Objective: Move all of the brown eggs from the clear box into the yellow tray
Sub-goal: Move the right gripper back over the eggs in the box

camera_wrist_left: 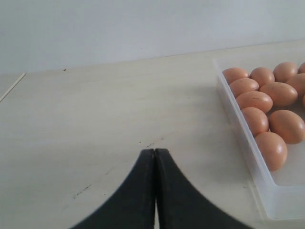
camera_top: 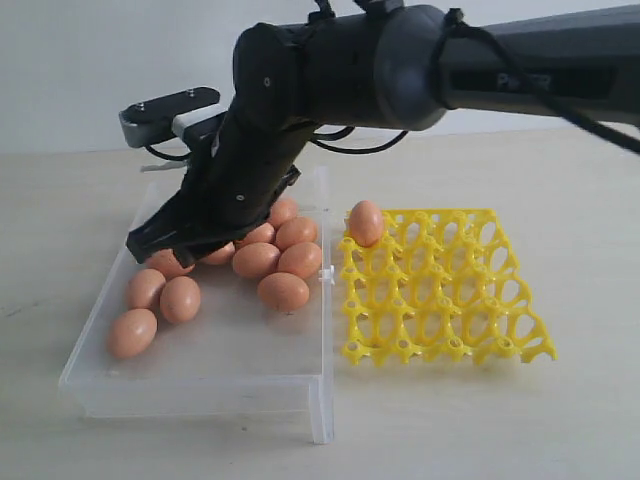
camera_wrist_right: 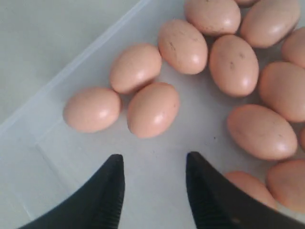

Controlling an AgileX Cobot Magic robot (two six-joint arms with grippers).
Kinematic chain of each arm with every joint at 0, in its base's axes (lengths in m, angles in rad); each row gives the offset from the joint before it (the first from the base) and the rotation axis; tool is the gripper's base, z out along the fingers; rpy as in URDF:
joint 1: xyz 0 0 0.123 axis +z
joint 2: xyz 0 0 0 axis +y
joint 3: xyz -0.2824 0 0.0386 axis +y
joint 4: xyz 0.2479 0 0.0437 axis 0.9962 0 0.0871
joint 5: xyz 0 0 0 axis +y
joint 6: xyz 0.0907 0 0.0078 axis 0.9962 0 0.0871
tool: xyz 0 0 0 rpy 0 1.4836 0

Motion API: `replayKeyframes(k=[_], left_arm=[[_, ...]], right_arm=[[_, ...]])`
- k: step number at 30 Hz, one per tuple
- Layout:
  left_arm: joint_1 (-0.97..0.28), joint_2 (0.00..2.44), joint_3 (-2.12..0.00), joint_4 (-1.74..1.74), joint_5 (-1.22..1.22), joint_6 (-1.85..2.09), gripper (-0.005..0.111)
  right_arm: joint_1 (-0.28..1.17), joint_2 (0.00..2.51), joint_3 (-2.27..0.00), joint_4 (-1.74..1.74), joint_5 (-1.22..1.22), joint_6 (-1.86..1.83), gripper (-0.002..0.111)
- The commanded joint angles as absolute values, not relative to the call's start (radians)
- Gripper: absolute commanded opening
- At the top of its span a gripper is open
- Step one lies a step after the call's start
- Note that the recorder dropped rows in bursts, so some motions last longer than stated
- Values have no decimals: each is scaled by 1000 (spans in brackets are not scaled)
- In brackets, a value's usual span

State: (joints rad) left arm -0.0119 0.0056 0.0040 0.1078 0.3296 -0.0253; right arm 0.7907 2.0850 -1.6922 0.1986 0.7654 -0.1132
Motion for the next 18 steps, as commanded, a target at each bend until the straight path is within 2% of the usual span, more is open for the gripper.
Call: replayKeyframes(k=[1,5,18], left_arm=[[-11,0,0,105,316,-30,0],[-11,0,0,105,316,-30,0],[-11,0,0,105,316,-30,0]], right_arm=[[791,2174,-1820,207,792,-6,54],[791,2243,-1893,239,798,76,58],[791,2383,-1985,300,774,163,58]])
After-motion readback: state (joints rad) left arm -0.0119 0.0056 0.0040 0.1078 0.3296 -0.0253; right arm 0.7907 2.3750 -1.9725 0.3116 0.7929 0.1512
